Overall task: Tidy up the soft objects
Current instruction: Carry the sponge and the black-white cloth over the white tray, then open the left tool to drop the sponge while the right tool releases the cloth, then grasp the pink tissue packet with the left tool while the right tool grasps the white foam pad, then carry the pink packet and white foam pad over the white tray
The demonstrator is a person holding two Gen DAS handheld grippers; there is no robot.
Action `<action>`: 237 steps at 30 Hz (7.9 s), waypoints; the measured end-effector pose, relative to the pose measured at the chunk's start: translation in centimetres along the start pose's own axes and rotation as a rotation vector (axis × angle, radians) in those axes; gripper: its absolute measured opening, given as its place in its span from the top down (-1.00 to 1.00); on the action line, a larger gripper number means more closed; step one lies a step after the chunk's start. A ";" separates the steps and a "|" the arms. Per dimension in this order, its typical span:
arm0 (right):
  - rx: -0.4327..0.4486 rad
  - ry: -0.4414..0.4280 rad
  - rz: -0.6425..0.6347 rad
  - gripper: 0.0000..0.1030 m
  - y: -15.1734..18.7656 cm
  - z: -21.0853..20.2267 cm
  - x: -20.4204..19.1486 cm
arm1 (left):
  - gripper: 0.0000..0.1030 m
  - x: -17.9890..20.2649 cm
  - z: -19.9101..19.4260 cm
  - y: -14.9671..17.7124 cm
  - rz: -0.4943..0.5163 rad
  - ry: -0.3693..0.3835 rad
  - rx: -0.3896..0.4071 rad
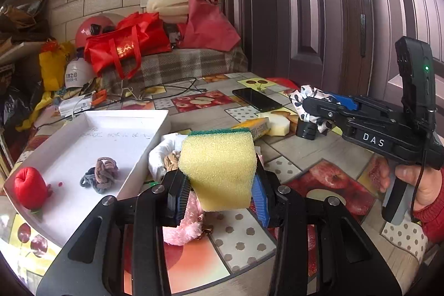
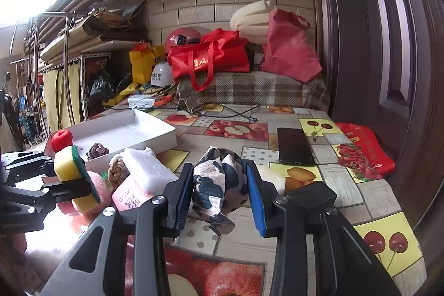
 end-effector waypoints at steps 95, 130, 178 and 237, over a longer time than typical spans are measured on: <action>-0.006 -0.131 -0.045 -1.00 -3.8 9.8 -21.6 | -1.00 -23.4 -4.0 0.9 -0.320 -0.536 0.161; -0.308 -0.264 0.165 -1.00 1.3 7.3 2.9 | -0.99 -0.6 5.4 -0.7 -0.024 0.109 -0.146; -0.100 0.071 0.035 -0.09 -0.9 6.2 5.2 | -0.42 -1.3 3.6 -1.3 -0.047 -0.093 -0.001; -0.099 -0.239 -0.048 -0.09 -3.5 11.1 -21.9 | -0.44 -23.5 -2.5 1.2 -0.293 -0.528 0.070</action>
Point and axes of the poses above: each gripper's, at about its wrist camera, not at the fingertips, and z roughly the way its jaws point, x to its right, y to its underside, the point moved 3 cm from there along z, roughly the way its jaws point, and after that the axes turned 7 degrees about y, right-handed, at the moved point
